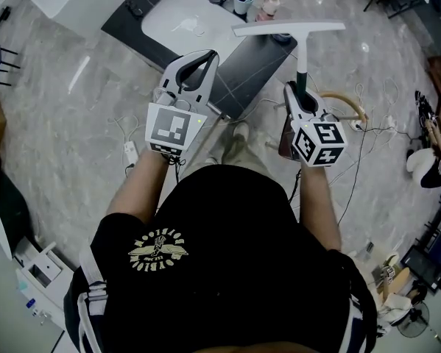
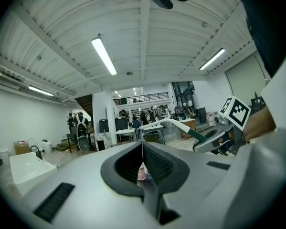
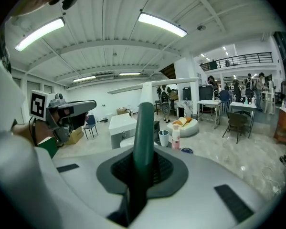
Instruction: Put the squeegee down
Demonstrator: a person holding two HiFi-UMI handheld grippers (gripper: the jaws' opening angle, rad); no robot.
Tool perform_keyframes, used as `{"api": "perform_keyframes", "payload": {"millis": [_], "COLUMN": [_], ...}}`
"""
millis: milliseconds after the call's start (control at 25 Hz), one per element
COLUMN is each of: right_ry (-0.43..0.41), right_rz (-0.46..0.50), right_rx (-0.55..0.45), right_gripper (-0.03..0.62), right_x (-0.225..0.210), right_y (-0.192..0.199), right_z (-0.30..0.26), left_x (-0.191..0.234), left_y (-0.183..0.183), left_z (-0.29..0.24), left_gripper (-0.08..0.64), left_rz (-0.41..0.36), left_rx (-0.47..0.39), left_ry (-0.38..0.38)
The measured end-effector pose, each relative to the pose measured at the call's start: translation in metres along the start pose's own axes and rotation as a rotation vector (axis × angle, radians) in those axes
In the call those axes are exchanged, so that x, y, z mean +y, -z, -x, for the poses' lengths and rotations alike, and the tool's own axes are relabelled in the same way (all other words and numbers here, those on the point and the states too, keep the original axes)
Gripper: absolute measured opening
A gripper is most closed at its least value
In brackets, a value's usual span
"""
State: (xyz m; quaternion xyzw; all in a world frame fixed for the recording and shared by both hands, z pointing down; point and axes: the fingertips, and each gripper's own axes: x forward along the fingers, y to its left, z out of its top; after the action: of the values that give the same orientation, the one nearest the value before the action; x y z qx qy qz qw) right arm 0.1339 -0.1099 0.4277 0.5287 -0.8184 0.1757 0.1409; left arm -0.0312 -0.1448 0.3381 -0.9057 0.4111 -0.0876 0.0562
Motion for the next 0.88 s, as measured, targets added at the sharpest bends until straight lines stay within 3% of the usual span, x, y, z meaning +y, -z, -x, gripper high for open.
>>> {"api": "perform_keyframes", "payload": {"millis": [400,880], "right_ry": [-0.017,-0.076], "right_rz": [-0.023,-0.221], "right_rx": [0.105,0.231], "right_gripper": [0.049,0.049], "right_x": [0.006,0.027], "right_y": [0.044,0.104], "right_z": [-0.004,-0.003], "left_x": [-0.008,-0.024], "left_y": [0.005,0.01], "left_z": [0.011,0.034], "left_gripper": [0.025,0.025], "left_rz": [0.023,0.044], "left_rx": [0.031,0.085], "left_ry": [-0.006,0.003]}}
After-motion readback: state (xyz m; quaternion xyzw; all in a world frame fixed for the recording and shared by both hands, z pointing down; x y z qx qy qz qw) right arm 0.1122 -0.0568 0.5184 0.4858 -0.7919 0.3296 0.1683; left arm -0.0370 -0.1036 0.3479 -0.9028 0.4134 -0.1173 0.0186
